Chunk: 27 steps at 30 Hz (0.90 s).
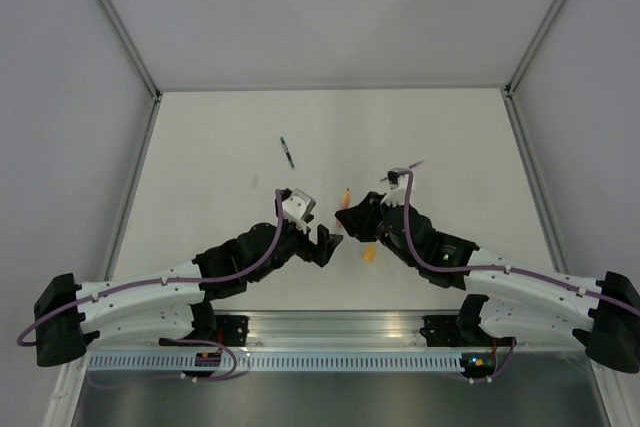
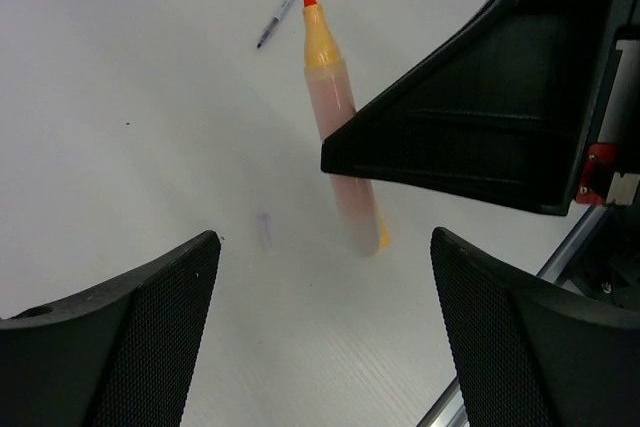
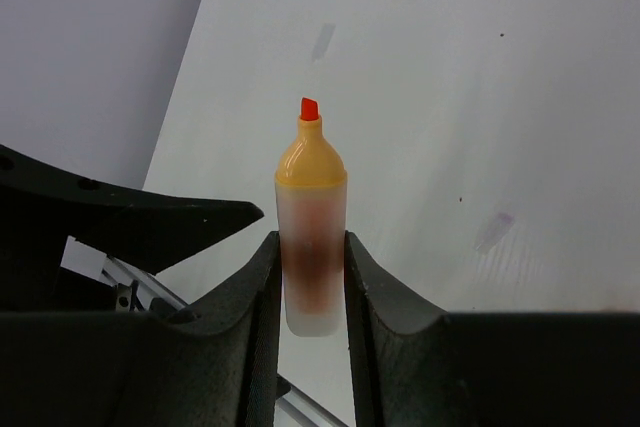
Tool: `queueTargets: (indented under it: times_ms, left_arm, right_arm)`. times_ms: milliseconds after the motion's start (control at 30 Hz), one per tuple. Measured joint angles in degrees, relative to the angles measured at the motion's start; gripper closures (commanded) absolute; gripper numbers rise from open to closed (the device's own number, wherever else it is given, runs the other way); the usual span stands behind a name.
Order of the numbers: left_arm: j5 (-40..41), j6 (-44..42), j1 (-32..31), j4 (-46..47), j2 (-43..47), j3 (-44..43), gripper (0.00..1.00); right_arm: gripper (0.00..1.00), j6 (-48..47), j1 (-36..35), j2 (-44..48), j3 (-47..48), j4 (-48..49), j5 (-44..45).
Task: Insert the pens into the pen caps
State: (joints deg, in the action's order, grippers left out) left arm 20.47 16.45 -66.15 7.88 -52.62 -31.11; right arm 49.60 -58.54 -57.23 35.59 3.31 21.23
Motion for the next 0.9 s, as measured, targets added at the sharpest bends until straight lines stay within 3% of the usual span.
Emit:
queueTargets:
  times_ms: [167, 367, 400, 467, 567, 633, 667, 800, 900]
  left_arm:
    - [0.0, -0.02, 0.0, 0.02, -1.09, -0.15, 0.16]
    - [0.0, -0.04, 0.0, 0.02, -1.16, -0.2, 0.3]
    - [-0.02, -0.04, 0.0, 0.02, -1.16, -0.22, 0.4]
    - [-0.07, 0.02, 0.0, 0.04, -1.14, -0.24, 0.49]
    - [-0.31, 0.13, 0.0, 0.13, -1.05, -0.24, 0.79]
    - [-0.5, 0.04, -0.07, -0.02, -0.68, -0.24, 0.91]
    - [-0.66, 0.0, 0.02, -0.07, -0.42, -0.24, 0.98]
    - [-1.68, -0.07, 0.13, -0.57, 1.18, -0.15, 0.98]
    - [-5.55, -0.02, 0.0, 1.16, 3.72, 0.52, 0.98]
  right_arm:
    - [1.0, 0.35, -4.09, -2.49, 0.96, 0.98, 2.91]
    - [1.0, 0.76, -6.62, -2.95, 2.58, 2.29, 4.79]
    - [1.0, 0.9, -6.84, -2.95, 2.6, 2.62, 4.92]
    - [1.0, 1.2, -7.28, -2.95, 2.6, 3.06, 5.29]
    - [1.0, 1.22, -7.87, -3.37, 3.13, 3.3, 5.7]
    - [0.99, 1.09, -8.17, -3.74, 3.56, 3.45, 5.99]
    - [0.94, 1.07, -8.37, -3.74, 3.58, 3.65, 6.16]
    - [0.47, 0.11, -8.83, -3.41, 3.74, 4.2, 6.27]
    - [0.39, -2.67, -9.2, -2.14, 3.72, 4.7, 5.14]
